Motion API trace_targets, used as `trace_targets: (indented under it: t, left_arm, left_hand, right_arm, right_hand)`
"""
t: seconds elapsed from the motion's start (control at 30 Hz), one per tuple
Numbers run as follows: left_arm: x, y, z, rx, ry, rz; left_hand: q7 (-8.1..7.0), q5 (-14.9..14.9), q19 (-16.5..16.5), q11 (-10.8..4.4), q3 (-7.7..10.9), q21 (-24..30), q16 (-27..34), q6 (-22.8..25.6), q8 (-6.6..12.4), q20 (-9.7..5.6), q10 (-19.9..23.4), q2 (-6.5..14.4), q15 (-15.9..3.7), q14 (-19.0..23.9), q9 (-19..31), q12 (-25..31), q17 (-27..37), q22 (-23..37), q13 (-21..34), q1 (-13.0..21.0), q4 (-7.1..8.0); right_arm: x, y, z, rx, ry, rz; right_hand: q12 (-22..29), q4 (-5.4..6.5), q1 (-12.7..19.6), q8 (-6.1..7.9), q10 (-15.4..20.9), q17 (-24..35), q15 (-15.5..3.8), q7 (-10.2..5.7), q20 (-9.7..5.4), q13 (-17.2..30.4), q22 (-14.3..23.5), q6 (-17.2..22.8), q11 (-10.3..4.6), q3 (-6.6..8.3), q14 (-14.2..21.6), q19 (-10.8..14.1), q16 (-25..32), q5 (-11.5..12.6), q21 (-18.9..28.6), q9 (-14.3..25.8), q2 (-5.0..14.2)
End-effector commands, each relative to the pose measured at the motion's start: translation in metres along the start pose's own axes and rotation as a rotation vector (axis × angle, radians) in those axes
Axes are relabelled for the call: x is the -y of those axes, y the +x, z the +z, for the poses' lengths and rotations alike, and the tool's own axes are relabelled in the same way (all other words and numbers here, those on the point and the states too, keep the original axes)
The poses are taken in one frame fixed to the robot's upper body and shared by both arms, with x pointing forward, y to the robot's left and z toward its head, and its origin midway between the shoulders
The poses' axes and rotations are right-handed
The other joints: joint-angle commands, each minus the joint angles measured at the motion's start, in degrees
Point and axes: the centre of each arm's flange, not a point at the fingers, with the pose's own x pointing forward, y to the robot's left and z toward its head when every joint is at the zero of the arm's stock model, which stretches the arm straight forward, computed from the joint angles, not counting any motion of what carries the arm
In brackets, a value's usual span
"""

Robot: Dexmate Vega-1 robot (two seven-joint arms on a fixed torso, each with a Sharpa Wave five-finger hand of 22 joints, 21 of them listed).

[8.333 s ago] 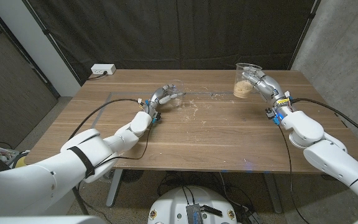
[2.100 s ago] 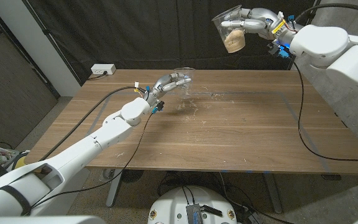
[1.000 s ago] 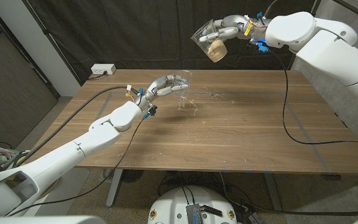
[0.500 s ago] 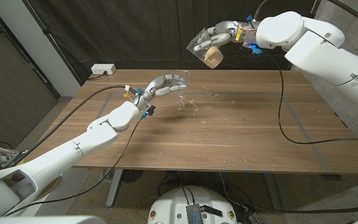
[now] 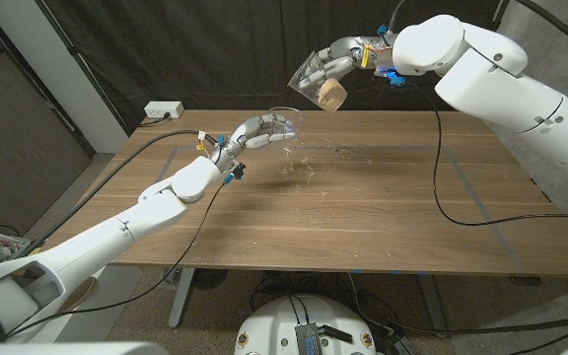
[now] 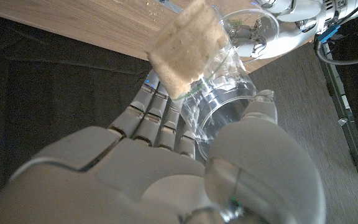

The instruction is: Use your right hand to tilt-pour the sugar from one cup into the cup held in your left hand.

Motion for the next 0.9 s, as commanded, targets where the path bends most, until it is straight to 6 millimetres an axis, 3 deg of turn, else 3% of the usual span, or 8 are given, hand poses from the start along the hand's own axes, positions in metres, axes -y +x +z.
trace_targets:
  t: [0.03, 0.9]
  left_arm:
    - [-0.019, 0.016, -0.01, -0.002, 0.035, 0.003]
    - [-0.024, 0.011, -0.019, -0.012, 0.02, -0.006]
  left_hand:
    - [-0.34, -0.05, -0.26, -0.71, -0.62, 0.36, -0.25, 0.28, 0.13, -1.4, 0.64, 0.6, -4.99, 0.4, -0.04, 0.31, 0.25, 0.1, 0.07, 0.3, -0.06]
    - [-0.46, -0.5, -0.21, -0.78, -1.06, 0.58, -0.64, 0.59, 0.3, -1.52, 1.04, 0.76, -5.03, 0.71, -0.25, 0.37, 0.53, 0.1, -0.01, 0.23, 0.12]
  right_arm:
    - [-0.003, 0.006, 0.002, -0.077, -0.082, 0.038]
    - [-0.001, 0.027, 0.005, -0.19, -0.301, 0.084]
  right_hand:
    - [-0.33, 0.12, -0.33, 0.36, 0.42, 0.28, -10.4, -0.5, -2.07, 0.01, 0.06, 1.09, -0.12, 0.08, 0.69, -0.05, -0.25, 0.19, 0.41, 0.21, 0.21]
    - [-0.53, -0.03, -0.36, 0.27, 0.78, 0.66, -10.51, -1.17, -2.19, 0.22, -0.46, 1.92, -0.86, 0.08, 1.25, -0.27, -0.55, 0.58, 0.46, 0.19, 0.26]
